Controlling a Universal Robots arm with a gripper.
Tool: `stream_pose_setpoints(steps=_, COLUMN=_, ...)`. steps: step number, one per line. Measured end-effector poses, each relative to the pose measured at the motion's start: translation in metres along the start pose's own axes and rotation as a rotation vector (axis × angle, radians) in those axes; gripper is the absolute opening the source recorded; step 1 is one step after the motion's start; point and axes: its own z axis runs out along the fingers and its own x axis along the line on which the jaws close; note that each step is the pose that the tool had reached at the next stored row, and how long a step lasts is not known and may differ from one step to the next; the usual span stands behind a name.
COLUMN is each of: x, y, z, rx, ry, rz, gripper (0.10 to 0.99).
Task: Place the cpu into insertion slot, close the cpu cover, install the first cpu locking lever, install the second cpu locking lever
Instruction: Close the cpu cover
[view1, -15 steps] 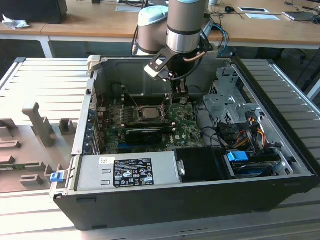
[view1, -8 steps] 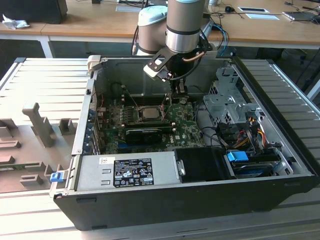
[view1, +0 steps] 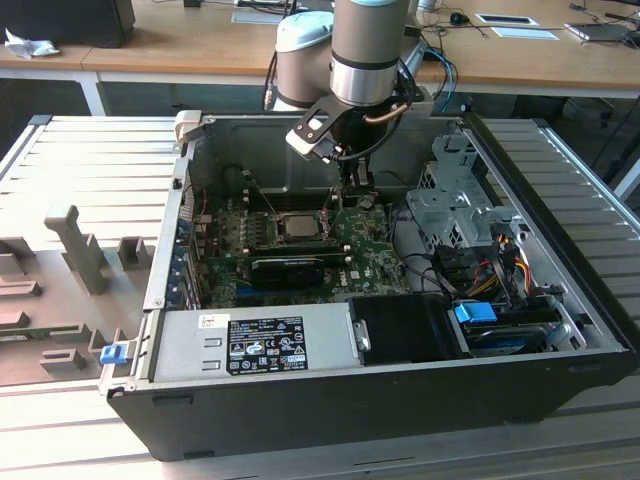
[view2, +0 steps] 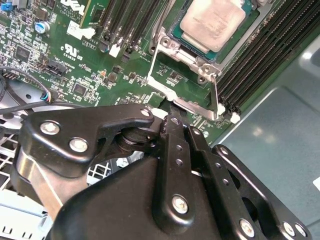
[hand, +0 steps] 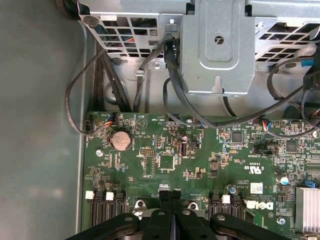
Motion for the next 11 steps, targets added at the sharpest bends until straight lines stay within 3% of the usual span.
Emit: stream_pose_setpoints(steps=11, x=0.0002, y=-0.0063, z=-0.0003, rx=0.000, ry=0.0000, rz=0.000, gripper=0.106)
